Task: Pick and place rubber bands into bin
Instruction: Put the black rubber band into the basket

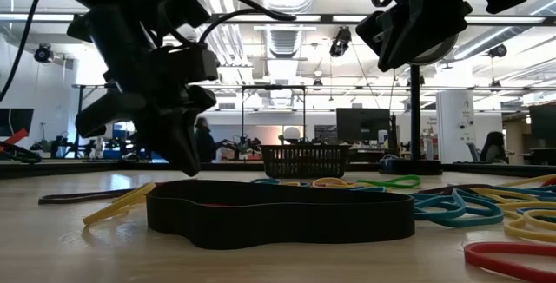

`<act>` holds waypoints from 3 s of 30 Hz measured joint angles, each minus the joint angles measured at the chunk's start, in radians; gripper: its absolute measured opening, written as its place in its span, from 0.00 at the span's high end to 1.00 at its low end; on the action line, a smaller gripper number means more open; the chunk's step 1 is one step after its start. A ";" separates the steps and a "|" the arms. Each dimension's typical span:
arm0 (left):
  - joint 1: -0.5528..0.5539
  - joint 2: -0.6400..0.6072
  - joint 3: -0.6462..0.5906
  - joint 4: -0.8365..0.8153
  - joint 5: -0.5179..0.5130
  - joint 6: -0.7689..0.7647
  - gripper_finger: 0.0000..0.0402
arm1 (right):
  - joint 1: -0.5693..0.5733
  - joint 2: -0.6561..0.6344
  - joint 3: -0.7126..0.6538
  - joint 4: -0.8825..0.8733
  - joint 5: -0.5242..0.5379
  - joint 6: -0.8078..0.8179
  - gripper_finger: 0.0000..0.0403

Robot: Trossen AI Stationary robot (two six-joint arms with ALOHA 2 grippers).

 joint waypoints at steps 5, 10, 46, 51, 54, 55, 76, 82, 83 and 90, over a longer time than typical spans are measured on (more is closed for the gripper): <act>0.000 0.000 -0.002 0.001 -0.017 0.004 1.00 | 0.000 0.000 -0.002 0.000 0.000 0.000 0.83; 0.000 0.000 -0.001 0.001 -0.017 0.004 1.00 | 0.000 0.000 -0.006 0.001 0.000 0.000 0.83; -0.010 0.008 0.023 0.161 -1.094 0.028 0.93 | 0.000 0.000 -0.062 0.049 0.000 -0.001 0.83; -0.010 0.008 0.023 0.168 -1.080 0.027 0.83 | 0.000 0.000 -0.074 0.065 0.000 -0.001 0.83; -0.010 0.009 0.023 0.167 -0.996 0.027 0.80 | 0.000 0.000 -0.076 0.071 -0.001 0.007 0.83; -0.010 0.009 0.023 0.167 -0.948 0.027 0.79 | 0.000 0.000 -0.076 0.071 -0.001 0.011 0.83; -0.092 0.009 0.022 0.000 -0.280 0.056 0.78 | -0.001 0.000 -0.125 0.111 -0.001 0.011 0.83; -0.092 0.009 0.017 0.000 -0.227 0.057 0.78 | -0.001 0.000 -0.129 0.126 -0.001 0.013 0.83; -0.092 0.009 0.015 -0.001 -0.212 0.057 0.78 | -0.001 0.000 -0.129 0.126 -0.001 0.014 0.83; -0.092 0.010 0.009 0.001 -0.163 0.055 0.78 | -0.001 0.000 -0.130 0.131 -0.001 0.015 0.83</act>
